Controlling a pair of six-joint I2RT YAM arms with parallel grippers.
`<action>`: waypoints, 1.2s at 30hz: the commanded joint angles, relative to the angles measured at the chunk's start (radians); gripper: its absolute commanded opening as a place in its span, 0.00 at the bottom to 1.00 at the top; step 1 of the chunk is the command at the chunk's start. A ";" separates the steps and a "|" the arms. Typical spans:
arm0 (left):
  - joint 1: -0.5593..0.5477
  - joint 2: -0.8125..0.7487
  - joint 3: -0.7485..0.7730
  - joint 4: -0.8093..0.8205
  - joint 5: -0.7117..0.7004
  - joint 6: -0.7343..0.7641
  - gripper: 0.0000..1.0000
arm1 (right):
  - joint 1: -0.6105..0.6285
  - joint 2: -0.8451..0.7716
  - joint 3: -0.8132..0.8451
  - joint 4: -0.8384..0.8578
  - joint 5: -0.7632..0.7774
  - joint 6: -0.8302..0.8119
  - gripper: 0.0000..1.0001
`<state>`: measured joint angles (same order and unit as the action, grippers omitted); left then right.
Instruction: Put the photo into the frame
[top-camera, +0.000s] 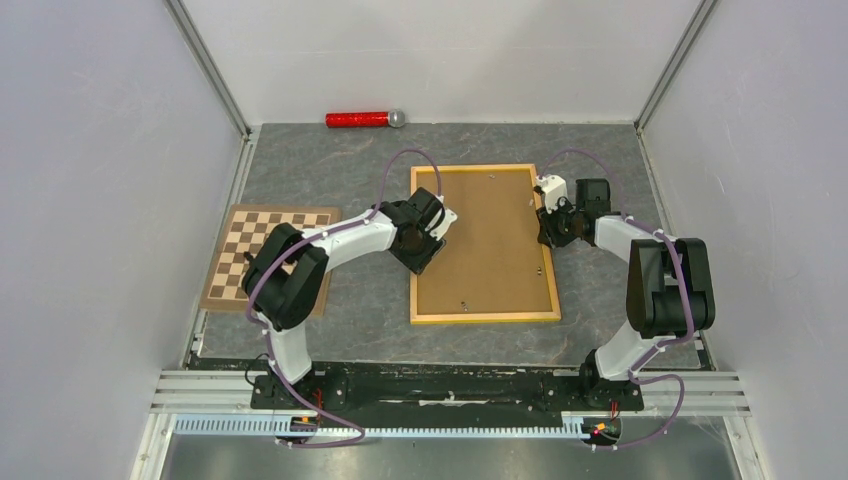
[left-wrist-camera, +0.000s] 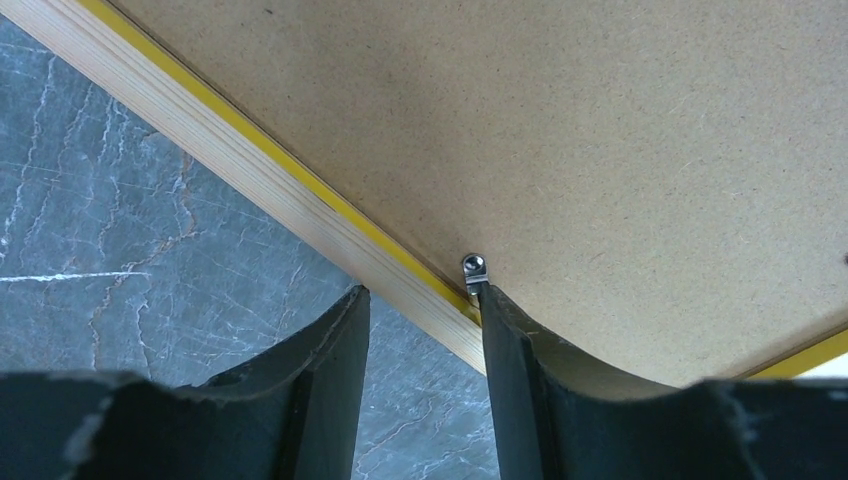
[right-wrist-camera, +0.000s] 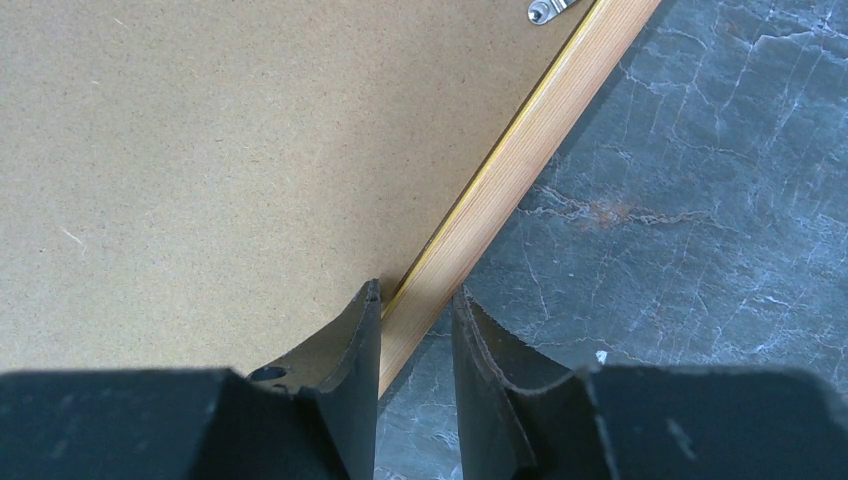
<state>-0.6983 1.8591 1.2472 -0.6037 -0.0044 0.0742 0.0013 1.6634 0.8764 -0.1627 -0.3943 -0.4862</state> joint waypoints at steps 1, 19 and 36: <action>-0.018 0.014 -0.060 0.065 -0.069 -0.004 0.51 | 0.005 -0.003 -0.024 -0.034 -0.042 -0.048 0.00; -0.031 0.008 -0.114 0.116 -0.114 0.044 0.21 | -0.024 0.000 -0.027 -0.032 -0.040 -0.049 0.00; -0.032 -0.035 0.019 -0.010 -0.045 0.011 0.51 | -0.026 -0.001 -0.033 -0.032 -0.041 -0.048 0.00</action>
<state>-0.7307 1.8225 1.2144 -0.5724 -0.0731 0.0605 -0.0204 1.6634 0.8688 -0.1509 -0.4255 -0.4831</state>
